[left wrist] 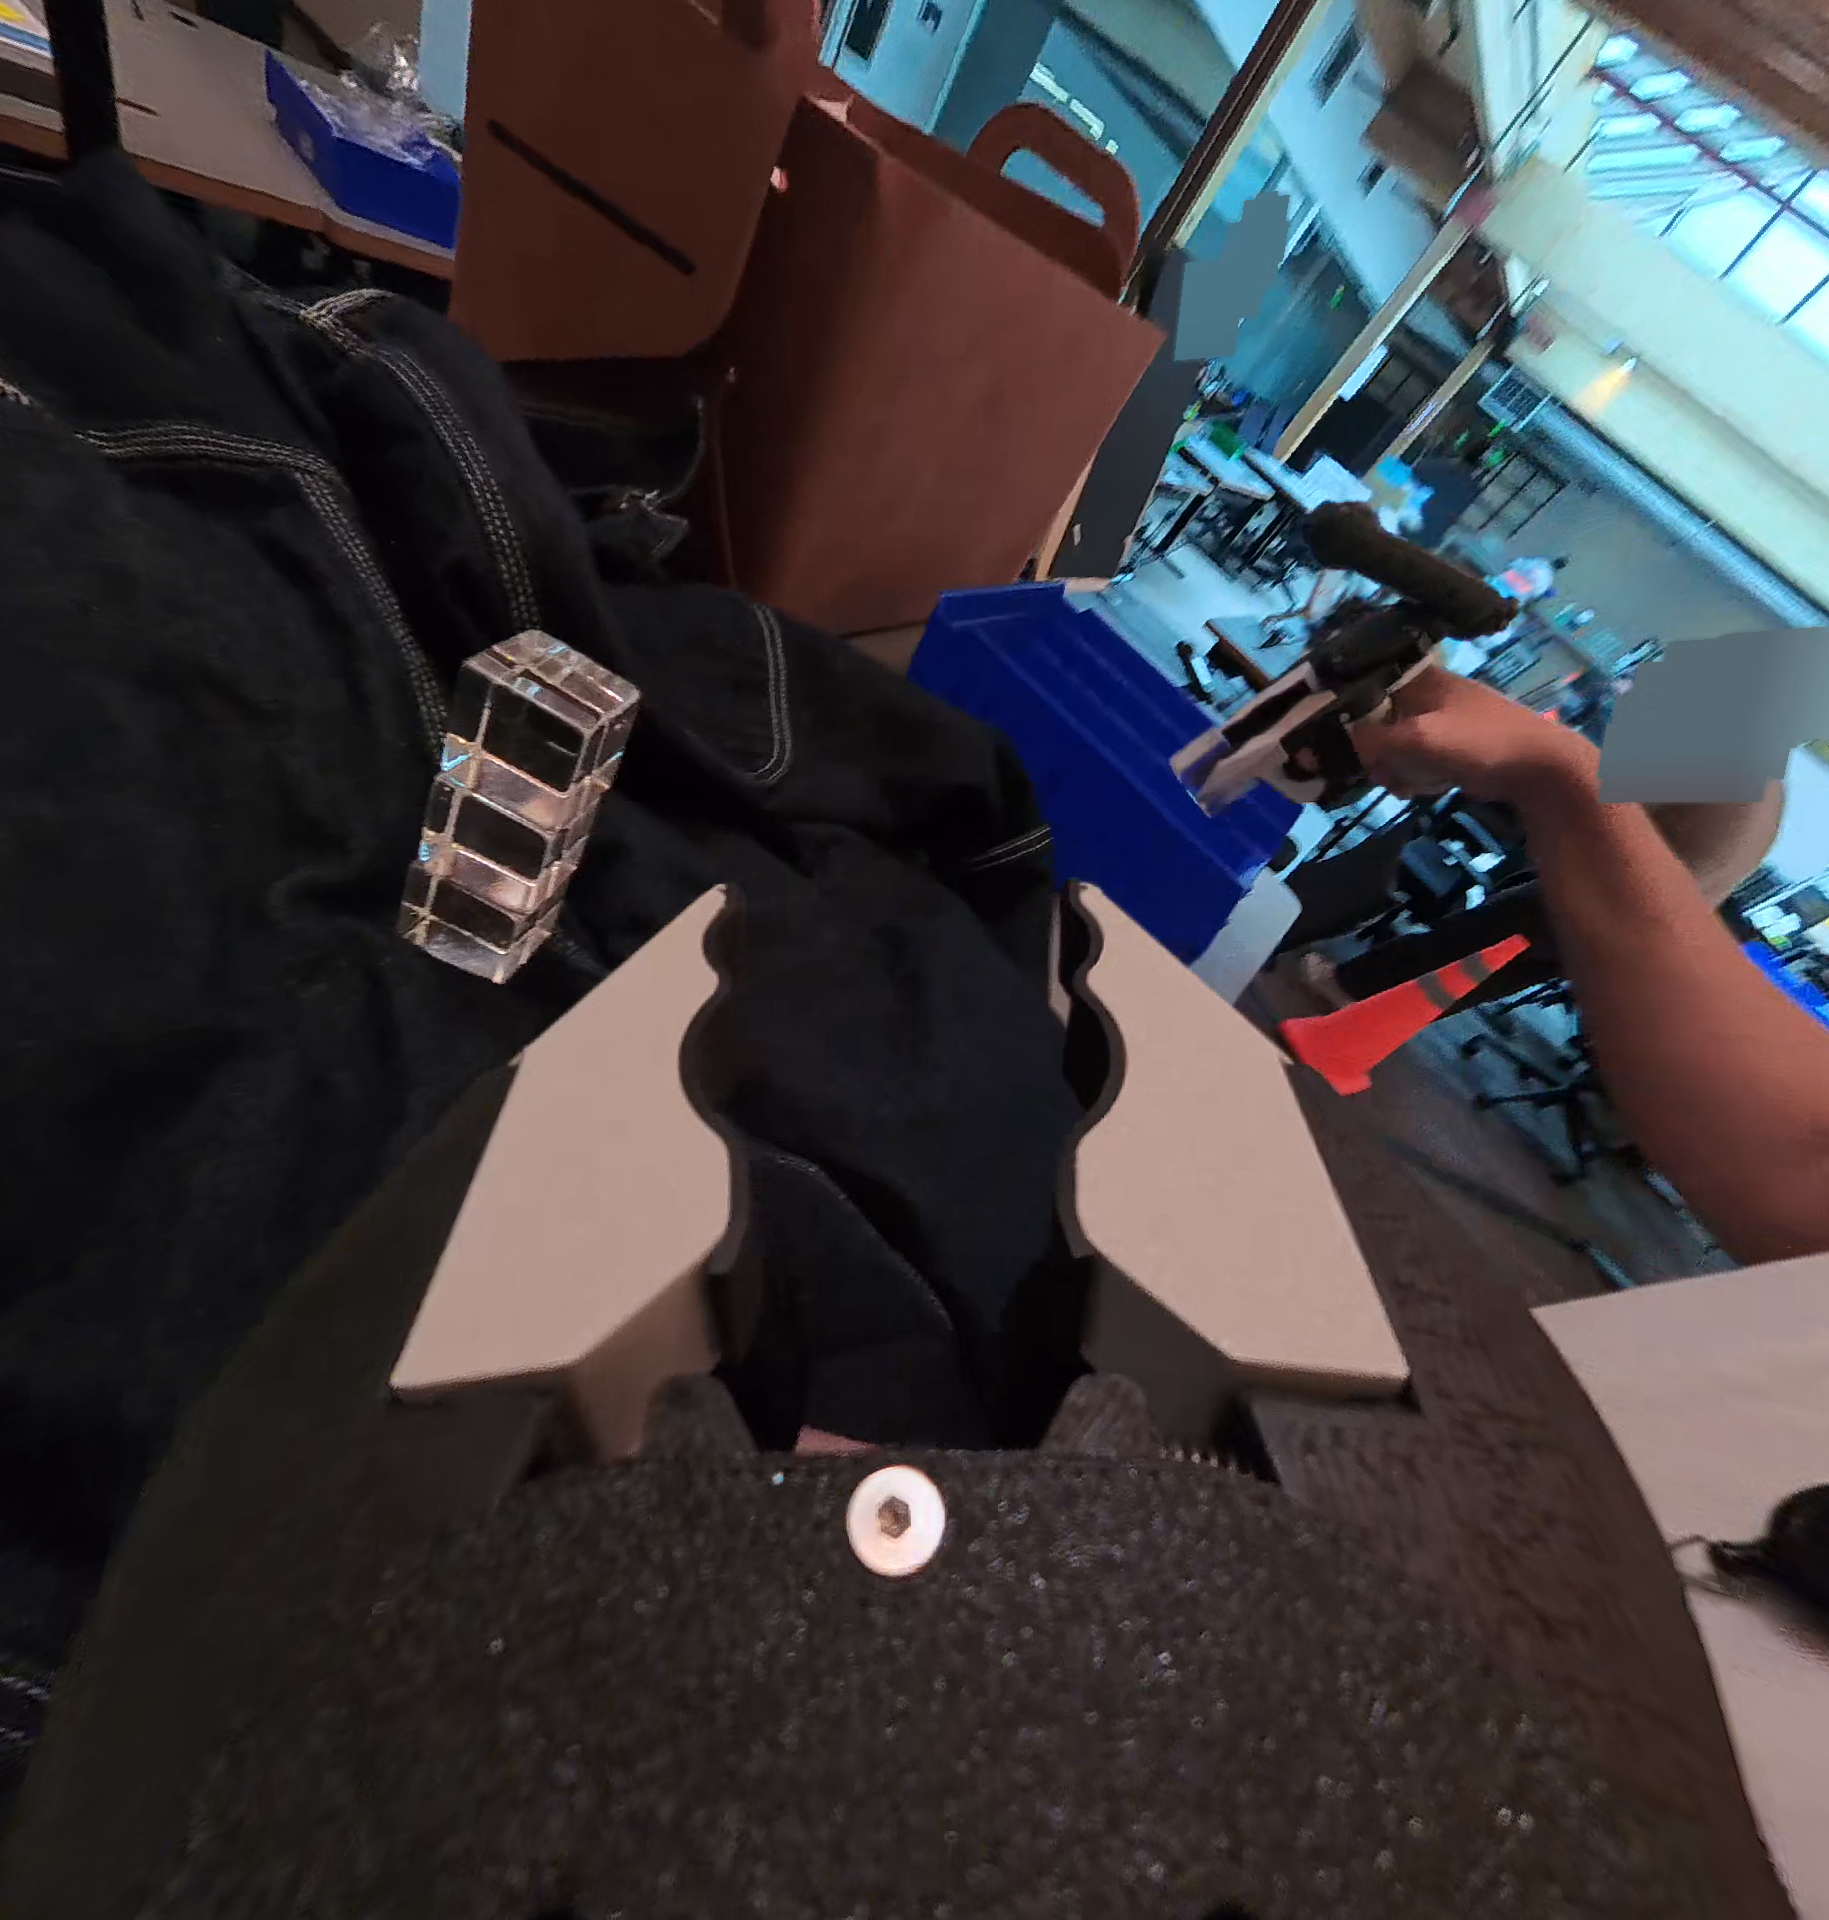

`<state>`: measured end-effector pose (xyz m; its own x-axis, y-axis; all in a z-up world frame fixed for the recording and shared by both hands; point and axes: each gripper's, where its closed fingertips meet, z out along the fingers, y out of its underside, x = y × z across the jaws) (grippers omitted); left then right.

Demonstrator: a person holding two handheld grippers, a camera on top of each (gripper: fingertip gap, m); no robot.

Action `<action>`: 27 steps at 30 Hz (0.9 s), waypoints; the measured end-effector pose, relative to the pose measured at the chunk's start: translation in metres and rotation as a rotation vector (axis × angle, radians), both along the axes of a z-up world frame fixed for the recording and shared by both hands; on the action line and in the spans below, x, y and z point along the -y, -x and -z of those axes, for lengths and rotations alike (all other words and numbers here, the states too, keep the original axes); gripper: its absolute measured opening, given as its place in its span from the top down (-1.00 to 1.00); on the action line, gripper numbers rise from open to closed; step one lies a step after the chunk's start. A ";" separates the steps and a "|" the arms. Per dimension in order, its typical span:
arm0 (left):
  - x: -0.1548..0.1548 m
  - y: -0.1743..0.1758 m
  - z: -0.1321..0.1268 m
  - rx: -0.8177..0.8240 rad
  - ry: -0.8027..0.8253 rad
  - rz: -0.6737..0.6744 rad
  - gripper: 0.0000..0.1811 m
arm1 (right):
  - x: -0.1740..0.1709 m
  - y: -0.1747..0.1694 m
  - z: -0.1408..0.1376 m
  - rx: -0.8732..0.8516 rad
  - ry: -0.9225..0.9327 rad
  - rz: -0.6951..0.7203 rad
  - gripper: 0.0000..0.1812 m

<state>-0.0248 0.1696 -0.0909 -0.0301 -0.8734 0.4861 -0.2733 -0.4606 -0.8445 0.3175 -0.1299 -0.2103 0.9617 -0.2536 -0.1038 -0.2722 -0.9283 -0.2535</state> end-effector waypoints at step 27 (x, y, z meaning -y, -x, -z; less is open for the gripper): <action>-0.073 -0.116 0.077 -0.408 -0.503 0.106 0.04 | -0.070 0.080 -0.107 0.180 -0.865 0.178 0.29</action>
<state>0.0917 0.2423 -0.1681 -0.0281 -0.9996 0.0097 -0.6395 0.0105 -0.7687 0.2371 -0.0600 -0.1032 0.9359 -0.3035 -0.1788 -0.2820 -0.3416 -0.8965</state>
